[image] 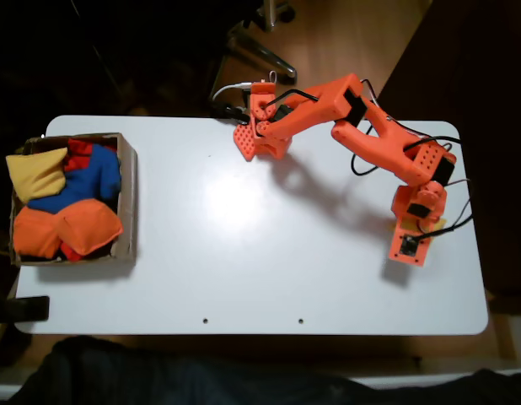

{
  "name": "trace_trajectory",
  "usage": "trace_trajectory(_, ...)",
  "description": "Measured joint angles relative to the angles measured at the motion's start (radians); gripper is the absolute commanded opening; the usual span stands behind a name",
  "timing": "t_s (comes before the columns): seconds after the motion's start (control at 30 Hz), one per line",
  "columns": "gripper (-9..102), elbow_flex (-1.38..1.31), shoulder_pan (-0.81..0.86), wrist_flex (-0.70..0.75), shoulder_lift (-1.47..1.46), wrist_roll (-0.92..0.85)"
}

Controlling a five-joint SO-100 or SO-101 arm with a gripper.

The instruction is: Grasp a bag and put it in the box.

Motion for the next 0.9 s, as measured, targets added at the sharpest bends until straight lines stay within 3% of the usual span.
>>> trace_trajectory(0.13, 7, -0.008, 0.000, 0.000, 0.000, -0.002)
trace_trajectory(0.9, 0, 0.110, 0.017, 0.066, 0.150, 0.011)
